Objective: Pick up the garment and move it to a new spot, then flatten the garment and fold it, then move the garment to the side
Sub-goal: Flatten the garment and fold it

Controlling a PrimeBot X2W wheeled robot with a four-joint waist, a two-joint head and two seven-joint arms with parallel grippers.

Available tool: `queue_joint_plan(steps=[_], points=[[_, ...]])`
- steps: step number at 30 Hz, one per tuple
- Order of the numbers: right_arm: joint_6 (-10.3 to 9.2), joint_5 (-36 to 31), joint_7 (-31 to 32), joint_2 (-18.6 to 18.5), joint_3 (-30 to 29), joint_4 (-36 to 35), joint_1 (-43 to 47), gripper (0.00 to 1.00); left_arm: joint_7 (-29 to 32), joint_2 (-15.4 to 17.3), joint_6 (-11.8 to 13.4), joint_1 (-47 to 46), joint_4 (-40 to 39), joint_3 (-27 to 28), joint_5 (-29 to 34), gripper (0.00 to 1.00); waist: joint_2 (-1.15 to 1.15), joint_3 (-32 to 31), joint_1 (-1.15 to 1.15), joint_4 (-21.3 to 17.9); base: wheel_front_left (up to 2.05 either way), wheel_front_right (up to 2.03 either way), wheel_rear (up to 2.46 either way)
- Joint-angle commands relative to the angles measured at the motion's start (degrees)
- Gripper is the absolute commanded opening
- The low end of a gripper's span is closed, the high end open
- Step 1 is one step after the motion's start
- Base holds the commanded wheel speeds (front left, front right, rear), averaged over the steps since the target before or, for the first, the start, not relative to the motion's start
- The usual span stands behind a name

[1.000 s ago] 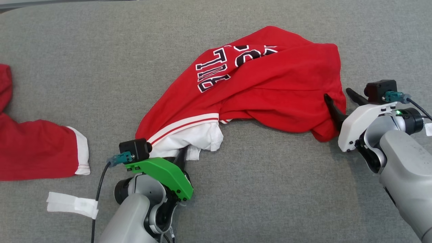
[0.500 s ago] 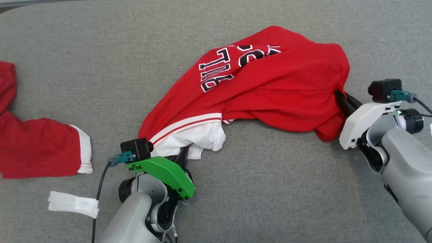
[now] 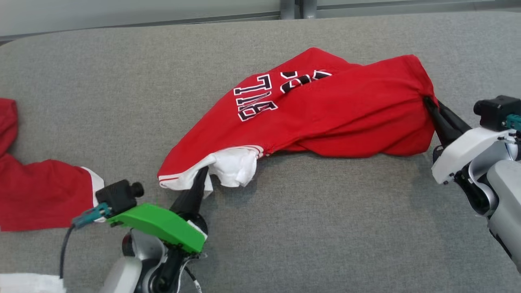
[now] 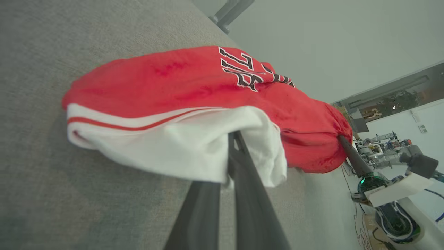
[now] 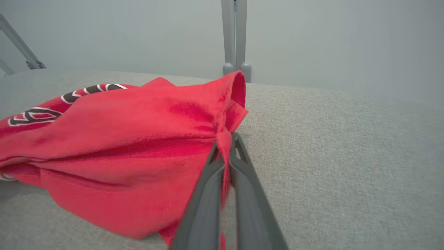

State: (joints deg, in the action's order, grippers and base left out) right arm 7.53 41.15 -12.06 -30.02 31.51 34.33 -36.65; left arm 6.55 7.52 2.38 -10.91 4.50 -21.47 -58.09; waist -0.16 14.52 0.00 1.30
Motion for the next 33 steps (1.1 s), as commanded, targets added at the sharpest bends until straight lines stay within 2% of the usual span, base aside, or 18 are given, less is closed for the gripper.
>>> queue_joint_plan(steps=[1,7,12,15,17,21,24,25,27,29,30,31,33], points=[[-0.08,-0.7,0.4,-0.8,-0.4,-2.1,2.4,0.0,0.7,1.3,1.2,2.5,-4.7,1.4,-1.5,0.0,0.16,-1.5,0.0,-1.3,0.0,0.0,0.0],[-0.08,-2.6,0.1,-2.2,-6.6,-12.2,10.4,0.0,3.0,3.6,5.2,9.9,-21.6,4.9,-5.7,0.0,0.16,-2.8,0.0,-2.2,0.0,0.0,0.0],[-0.06,-4.2,5.6,0.1,-13.4,-23.8,23.7,0.0,4.5,5.7,9.5,18.5,-34.2,6.8,-6.9,0.0,0.16,-2.3,0.0,-4.0,0.0,0.0,0.0],[-0.06,-6.0,7.9,2.3,-15.2,-24.9,28.0,0.0,4.7,5.7,10.6,21.3,-35.3,6.3,-7.0,0.0,0.16,-1.1,0.0,-4.9,0.0,0.0,0.0],[-0.06,-7.8,8.6,3.8,-15.5,-23.7,29.4,0.0,4.8,5.1,10.4,22.1,-34.7,5.2,-7.0,0.0,0.16,-0.6,0.0,-5.3,0.0,0.0,0.0],[-0.05,-8.1,8.7,7.0,-14.2,-21.2,29.8,0.0,4.7,4.1,10.1,22.0,-33.0,3.2,-6.6,0.0,0.16,0.1,0.0,-6.1,0.0,0.0,0.0],[-0.05,-8.6,8.2,7.6,-13.6,-20.2,29.1,0.01,4.6,3.9,10.0,21.4,-32.5,2.8,-6.3,0.0,0.16,0.3,0.0,-6.3,0.0,0.0,0.0],[-0.05,-8.9,8.0,7.9,-13.2,-20.1,28.8,0.28,4.7,3.9,9.9,21.1,-32.2,2.7,-6.4,0.0,0.16,0.4,0.0,-6.4,0.0,0.0,0.0],[-0.05,-9.2,7.4,8.2,-12.8,-20.0,28.2,0.51,4.7,4.1,9.9,20.7,-31.7,3.0,-6.2,0.0,0.16,0.4,0.0,-6.6,0.0,0.0,0.0],[-0.05,-9.4,7.1,8.2,-12.8,-20.1,28.1,0.86,4.7,4.3,9.9,20.6,-31.3,3.3,-6.2,0.0,0.16,0.3,0.0,-6.8,0.0,0.0,0.0],[-0.05,-9.6,6.9,8.1,-12.7,-20.2,28.2,0.96,4.6,4.4,9.9,20.6,-31.1,3.5,-6.3,0.0,0.16,0.2,0.0,-6.8,0.0,0.0,0.0],[-0.05,-9.7,6.9,8.0,-12.6,-20.4,28.2,0.99,4.6,4.5,9.9,20.6,-31.0,3.6,-6.4,0.0,0.16,0.1,0.0,-6.8,0.0,0.0,0.0],[-0.05,-9.9,6.9,7.9,-12.6,-20.9,28.4,1.0,4.5,4.5,9.8,20.7,-30.9,3.8,-6.5,0.0,0.16,0.0,0.0,-6.8,0.0,0.0,0.0]])
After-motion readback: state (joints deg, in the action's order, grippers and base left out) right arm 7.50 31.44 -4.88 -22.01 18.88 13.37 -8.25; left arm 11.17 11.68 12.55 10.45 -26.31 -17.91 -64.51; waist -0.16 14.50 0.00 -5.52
